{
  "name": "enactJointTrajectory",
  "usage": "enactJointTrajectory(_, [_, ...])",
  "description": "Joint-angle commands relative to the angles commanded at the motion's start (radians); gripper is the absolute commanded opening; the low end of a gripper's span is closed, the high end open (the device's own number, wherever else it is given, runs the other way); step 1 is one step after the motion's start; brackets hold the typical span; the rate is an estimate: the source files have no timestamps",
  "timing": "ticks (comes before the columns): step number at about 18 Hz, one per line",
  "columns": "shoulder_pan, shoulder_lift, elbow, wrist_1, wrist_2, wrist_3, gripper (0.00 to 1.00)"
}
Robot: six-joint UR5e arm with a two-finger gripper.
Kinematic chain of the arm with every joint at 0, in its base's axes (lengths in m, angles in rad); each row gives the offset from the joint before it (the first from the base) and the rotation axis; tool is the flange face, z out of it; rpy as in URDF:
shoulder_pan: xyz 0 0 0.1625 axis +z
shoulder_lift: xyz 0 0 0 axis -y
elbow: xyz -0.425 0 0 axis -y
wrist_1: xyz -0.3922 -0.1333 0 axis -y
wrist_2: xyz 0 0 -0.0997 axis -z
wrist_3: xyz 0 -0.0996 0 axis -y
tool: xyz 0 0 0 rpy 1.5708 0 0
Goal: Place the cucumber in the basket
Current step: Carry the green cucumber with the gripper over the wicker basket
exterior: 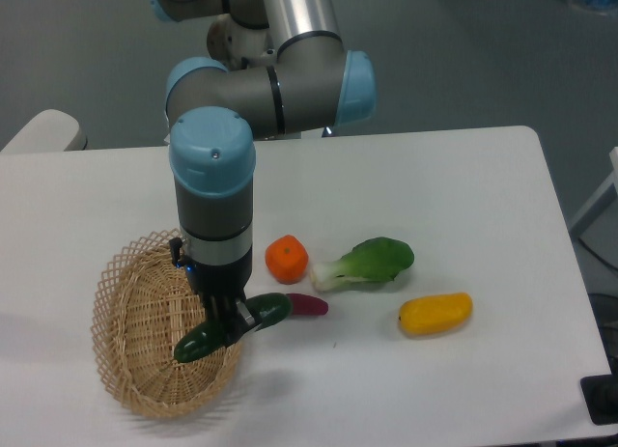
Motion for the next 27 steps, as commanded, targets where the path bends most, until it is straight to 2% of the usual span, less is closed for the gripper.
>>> enactJointTrajectory(9, [-0.003,0.002,-0.012,-0.014,0.005,-0.032,0.17])
enactJointTrajectory(12, [-0.037,0.003,-0.024,-0.052,0.044,-0.156,0.17])
enactJointTrajectory(15, [-0.066,0.002,-0.047,-0.072,0.083,-0.357,0.17])
enactJointTrajectory(19, [-0.086,-0.003,-0.09,-0.066,0.092,-0.599,0.17])
enactJointTrajectory(23, [-0.127,-0.023,-0.124,-0.061,0.098,-0.682,0.18])
enactJointTrajectory(27, [-0.156,-0.048,-0.124,-0.06,0.1,-0.776,0.18])
